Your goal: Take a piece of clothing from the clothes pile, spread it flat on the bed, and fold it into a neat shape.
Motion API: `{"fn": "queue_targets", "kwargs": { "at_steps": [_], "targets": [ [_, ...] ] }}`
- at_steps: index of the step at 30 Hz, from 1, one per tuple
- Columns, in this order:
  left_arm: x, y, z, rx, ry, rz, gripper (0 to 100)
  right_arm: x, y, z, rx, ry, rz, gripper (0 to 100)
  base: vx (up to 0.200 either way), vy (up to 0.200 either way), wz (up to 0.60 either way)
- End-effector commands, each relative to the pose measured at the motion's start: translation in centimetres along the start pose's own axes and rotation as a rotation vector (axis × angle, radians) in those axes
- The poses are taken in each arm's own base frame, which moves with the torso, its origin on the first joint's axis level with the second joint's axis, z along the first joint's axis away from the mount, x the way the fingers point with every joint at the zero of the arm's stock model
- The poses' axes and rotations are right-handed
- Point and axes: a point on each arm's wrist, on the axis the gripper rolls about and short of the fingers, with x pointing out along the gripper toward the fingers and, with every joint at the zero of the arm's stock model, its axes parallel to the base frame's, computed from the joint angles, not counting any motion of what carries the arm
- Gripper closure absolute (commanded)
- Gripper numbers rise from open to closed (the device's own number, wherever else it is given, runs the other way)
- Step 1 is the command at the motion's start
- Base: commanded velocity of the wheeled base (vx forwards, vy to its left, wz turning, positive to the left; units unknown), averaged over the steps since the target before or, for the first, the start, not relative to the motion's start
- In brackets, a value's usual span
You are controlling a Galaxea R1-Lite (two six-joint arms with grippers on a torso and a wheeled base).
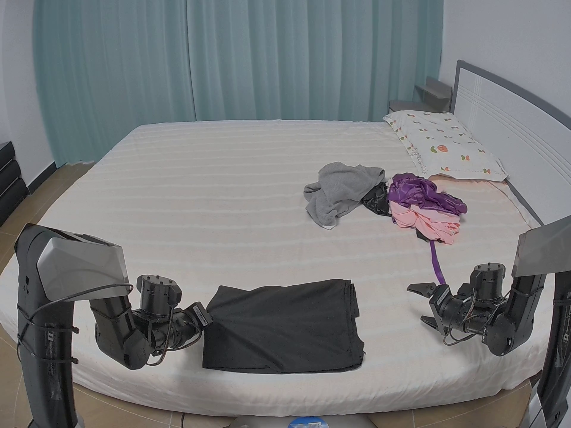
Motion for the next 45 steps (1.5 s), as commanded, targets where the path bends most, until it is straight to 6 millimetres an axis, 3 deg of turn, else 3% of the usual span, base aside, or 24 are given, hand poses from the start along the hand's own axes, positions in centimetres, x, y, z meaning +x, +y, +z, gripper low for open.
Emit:
{"fn": "queue_targets", "kwargs": {
  "at_steps": [1,39,45],
  "targets": [
    [-0.1,0.0,0.2,-0.004,-0.005,0.001,100,0.0,0.0,0.0,0.0,0.001,-0.002,0,0.0,0.2,0.0],
    [-1.1,-0.1,0.0,-0.022,0.001,0.004,100,0.0,0.0,0.0,-0.002,0.002,0.0,0,0.0,0.2,0.0],
    [-1.2,-0.1,-0.4,-0.017,0.014,0.007,100,0.0,-0.1,0.0,-0.001,0.003,-0.001,0,0.0,0.0,0.0]
  ]
}}
